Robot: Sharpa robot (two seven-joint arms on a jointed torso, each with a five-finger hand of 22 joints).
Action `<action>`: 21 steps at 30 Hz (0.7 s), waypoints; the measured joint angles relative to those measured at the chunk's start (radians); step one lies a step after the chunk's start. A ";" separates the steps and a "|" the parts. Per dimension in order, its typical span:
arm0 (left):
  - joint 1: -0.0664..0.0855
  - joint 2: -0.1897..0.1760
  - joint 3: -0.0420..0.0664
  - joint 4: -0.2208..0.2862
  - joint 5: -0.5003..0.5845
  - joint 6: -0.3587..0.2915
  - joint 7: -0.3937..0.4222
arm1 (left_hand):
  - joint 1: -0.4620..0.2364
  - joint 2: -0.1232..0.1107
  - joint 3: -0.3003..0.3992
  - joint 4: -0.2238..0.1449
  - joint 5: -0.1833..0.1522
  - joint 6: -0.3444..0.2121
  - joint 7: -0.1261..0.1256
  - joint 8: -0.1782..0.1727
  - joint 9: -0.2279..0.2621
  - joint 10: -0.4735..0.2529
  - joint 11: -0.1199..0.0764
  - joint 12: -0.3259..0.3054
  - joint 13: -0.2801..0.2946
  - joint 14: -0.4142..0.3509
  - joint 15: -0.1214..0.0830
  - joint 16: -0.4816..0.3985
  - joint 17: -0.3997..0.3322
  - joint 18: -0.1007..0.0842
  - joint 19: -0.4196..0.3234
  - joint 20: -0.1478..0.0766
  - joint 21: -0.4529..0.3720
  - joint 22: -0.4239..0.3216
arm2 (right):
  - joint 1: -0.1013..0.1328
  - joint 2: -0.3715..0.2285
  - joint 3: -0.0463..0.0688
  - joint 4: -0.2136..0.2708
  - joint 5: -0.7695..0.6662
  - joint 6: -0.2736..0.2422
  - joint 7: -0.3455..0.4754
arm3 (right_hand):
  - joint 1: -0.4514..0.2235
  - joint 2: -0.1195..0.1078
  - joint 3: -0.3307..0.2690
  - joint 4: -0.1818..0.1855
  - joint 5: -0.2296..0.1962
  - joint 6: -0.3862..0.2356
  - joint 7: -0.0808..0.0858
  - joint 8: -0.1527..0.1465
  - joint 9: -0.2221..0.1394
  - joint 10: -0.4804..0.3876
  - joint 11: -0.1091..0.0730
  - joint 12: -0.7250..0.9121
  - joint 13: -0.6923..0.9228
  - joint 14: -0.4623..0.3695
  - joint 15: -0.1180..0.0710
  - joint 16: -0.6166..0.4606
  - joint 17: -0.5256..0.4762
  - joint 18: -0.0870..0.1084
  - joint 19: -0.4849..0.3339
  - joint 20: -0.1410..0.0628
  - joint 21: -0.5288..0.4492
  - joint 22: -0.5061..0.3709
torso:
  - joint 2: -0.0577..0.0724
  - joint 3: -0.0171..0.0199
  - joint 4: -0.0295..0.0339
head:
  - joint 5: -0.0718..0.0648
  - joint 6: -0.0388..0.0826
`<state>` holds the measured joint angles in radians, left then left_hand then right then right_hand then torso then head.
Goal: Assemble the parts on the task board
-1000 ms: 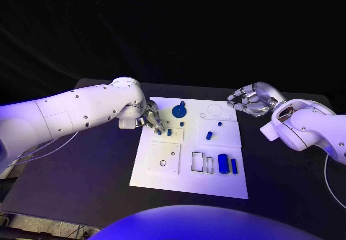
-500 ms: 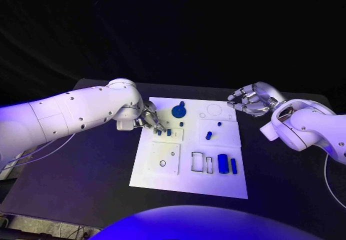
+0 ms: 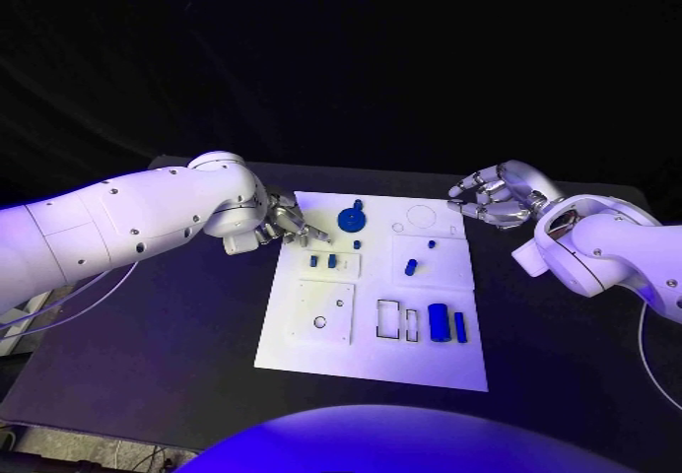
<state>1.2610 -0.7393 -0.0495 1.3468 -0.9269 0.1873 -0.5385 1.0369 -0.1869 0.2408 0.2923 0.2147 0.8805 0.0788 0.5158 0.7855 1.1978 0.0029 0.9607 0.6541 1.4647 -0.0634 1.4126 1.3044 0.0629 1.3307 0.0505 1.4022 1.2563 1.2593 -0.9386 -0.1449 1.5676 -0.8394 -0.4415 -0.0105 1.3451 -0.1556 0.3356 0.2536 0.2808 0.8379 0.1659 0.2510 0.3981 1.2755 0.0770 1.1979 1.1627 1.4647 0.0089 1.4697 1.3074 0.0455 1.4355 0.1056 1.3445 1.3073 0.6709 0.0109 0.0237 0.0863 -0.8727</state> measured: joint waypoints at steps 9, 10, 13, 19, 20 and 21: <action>-0.008 0.001 -0.009 0.039 -0.015 -0.154 0.200 | 0.294 -0.010 0.088 -0.002 0.014 -0.117 0.071 -0.030 -0.096 -0.270 0.075 -0.167 -0.163 -0.307 0.080 -0.404 -0.500 0.108 -0.427 0.066 -0.417 -0.515 | 0.000 -0.001 0.000 -0.001 0.000 -0.003 0.002 | 0.000 0.000 0.000 0.000 0.000 0.000 0.000 0.000 0.000 0.000 0.000 -0.005 -0.003 0.000 0.000 -0.004 0.000 0.000 -0.011 0.003 -0.014 0.001 | 0.000 -0.0006 0.0007 | -0.006 0.000; -0.014 0.003 -0.011 0.044 -0.025 -0.179 0.234 | 0.317 -0.023 0.111 -0.003 0.014 -0.123 0.077 -0.034 -0.117 -0.294 0.084 -0.200 -0.193 -0.345 0.089 -0.443 -0.537 0.108 -0.443 0.076 -0.456 -0.542 | 0.000 -0.001 0.000 -0.001 0.000 -0.003 0.002 | 0.000 0.000 0.002 0.002 0.000 0.000 0.000 0.000 0.000 -0.003 0.000 -0.009 -0.008 0.000 0.000 -0.006 0.000 0.000 -0.013 0.002 -0.016 0.001 | 0.000 -0.0005 0.0008 | -0.006 0.000; -0.034 0.012 -0.018 0.052 -0.061 -0.257 0.334 | 0.370 -0.056 0.152 -0.015 0.014 -0.128 0.086 -0.055 -0.167 -0.347 0.099 -0.270 -0.257 -0.383 0.103 -0.482 -0.582 0.108 -0.454 0.087 -0.510 -0.577 | 0.000 -0.001 0.000 -0.002 0.000 -0.005 0.005 | 0.000 0.000 0.003 0.003 0.004 0.000 0.000 0.000 0.000 -0.040 0.000 -0.049 -0.048 0.000 0.000 -0.010 0.000 0.000 -0.015 0.004 -0.025 0.001 | 0.000 -0.0006 0.0009 | -0.007 0.001; -0.053 0.038 -0.029 0.044 -0.175 -0.403 0.503 | 0.448 -0.093 0.226 -0.054 0.014 -0.124 0.082 -0.090 -0.261 -0.372 0.108 -0.343 -0.351 -0.395 0.105 -0.453 -0.607 0.108 -0.437 0.093 -0.517 -0.579 | -0.002 -0.001 0.000 -0.004 0.001 -0.008 0.010 | 0.000 0.000 0.015 0.001 0.006 -0.007 0.000 0.008 0.000 -0.084 0.001 -0.110 -0.110 0.000 0.000 -0.030 -0.006 0.016 -0.041 0.002 -0.063 0.001 | 0.000 -0.0012 0.0004 | -0.009 0.002; -0.054 0.042 -0.030 0.041 -0.202 -0.421 0.523 | 0.448 -0.093 0.232 -0.060 0.014 -0.119 0.078 -0.095 -0.275 -0.372 0.108 -0.349 -0.363 -0.390 0.108 -0.435 -0.607 0.108 -0.431 0.095 -0.506 -0.571 | -0.002 -0.001 0.000 -0.004 0.001 -0.008 0.011 | 0.000 0.000 0.015 0.001 0.008 -0.007 0.000 0.008 0.000 -0.094 0.000 -0.122 -0.122 0.000 0.000 -0.031 -0.008 0.016 -0.041 0.002 -0.069 0.001 | 0.000 -0.0012 -0.0003 | -0.009 0.002; -0.055 0.046 -0.031 0.039 -0.222 -0.432 0.536 | 0.448 -0.093 0.234 -0.062 0.014 -0.117 0.075 -0.096 -0.283 -0.372 0.108 -0.349 -0.371 -0.383 0.108 -0.423 -0.607 0.108 -0.428 0.094 -0.499 -0.567 | -0.002 -0.001 0.000 -0.004 0.001 -0.009 0.012 | 0.000 0.000 0.015 0.001 0.009 -0.007 0.000 0.008 0.000 -0.093 0.000 -0.128 -0.128 0.000 0.000 -0.031 -0.009 0.016 -0.041 0.002 -0.070 0.001 | 0.000 -0.0007 -0.0008 | -0.008 0.003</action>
<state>1.2061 -0.6934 -0.0805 1.3857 -1.1493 -0.2443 -0.0027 1.4851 -0.2799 0.4752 0.2301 0.2286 0.7638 0.1540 0.4198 0.5029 0.8255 0.1109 0.6117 0.2836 1.0815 0.0448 0.9893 0.6975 0.1708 0.9026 0.1449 0.9033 0.6894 1.2570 -0.9396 -0.1449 1.5634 -0.8383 -0.4503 0.0011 1.3452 -0.1556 0.3507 0.2550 0.2903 0.8307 0.1656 0.2588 0.3981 1.1822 0.0767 1.0698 1.0344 1.4647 0.0090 1.4387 1.2979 0.0615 1.3942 0.1075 1.2749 1.3079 0.6713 0.0103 0.0229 0.0782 -0.8701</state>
